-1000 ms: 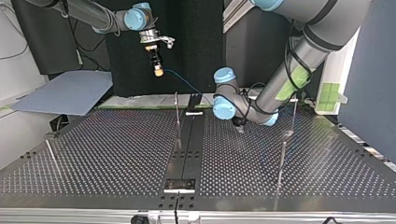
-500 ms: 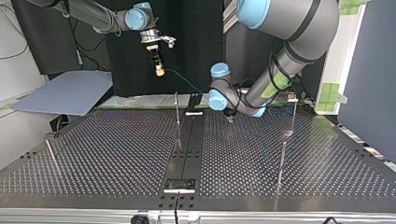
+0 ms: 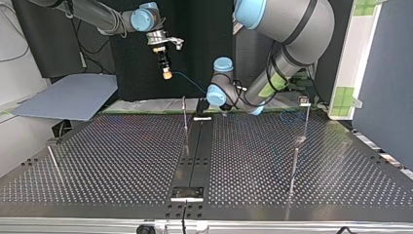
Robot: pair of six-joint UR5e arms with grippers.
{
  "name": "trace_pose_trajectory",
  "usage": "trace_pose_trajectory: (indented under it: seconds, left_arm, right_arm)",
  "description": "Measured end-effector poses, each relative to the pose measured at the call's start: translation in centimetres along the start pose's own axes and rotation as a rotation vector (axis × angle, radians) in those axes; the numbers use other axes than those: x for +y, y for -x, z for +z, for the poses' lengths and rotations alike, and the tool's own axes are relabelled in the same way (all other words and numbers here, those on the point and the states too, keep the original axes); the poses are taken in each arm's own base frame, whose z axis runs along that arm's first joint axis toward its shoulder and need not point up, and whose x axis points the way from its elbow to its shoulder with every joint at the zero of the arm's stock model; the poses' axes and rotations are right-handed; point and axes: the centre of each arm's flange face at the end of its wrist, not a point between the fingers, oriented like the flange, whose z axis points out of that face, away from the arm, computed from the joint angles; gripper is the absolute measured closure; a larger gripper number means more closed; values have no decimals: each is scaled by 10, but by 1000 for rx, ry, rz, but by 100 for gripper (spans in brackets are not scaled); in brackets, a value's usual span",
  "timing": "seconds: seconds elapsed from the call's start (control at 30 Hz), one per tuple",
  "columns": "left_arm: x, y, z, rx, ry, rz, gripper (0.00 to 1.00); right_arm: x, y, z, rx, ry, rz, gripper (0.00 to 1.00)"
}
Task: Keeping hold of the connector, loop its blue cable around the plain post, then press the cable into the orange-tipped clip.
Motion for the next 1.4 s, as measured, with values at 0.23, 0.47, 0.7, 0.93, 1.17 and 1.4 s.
trace_pose_trajectory:
  seconds: [0.23,0.47,0.7,0.93,1.17,1.4]
  left_arm:
    - [-22,-4,-6,-15,-89,-28,0]
    - [-40,-5,-14,-27,-168,-46,0]
    - [-62,-27,-14,-7,-234,-39,0]
    - [-79,-30,-12,-50,-299,-99,0]
    - [-88,-22,-9,-109,-368,-188,0]
    - [-91,-17,-5,-138,-429,-264,36]
  right_arm:
    - [0,0,0,-3,1,-17,100]
    - [1,0,0,-3,8,-27,100]
    - [1,0,1,-2,9,-29,100]
    - [3,0,1,-3,12,-30,100]
    - [4,0,2,-3,13,-30,100]
    - [4,0,2,-5,14,-30,100]
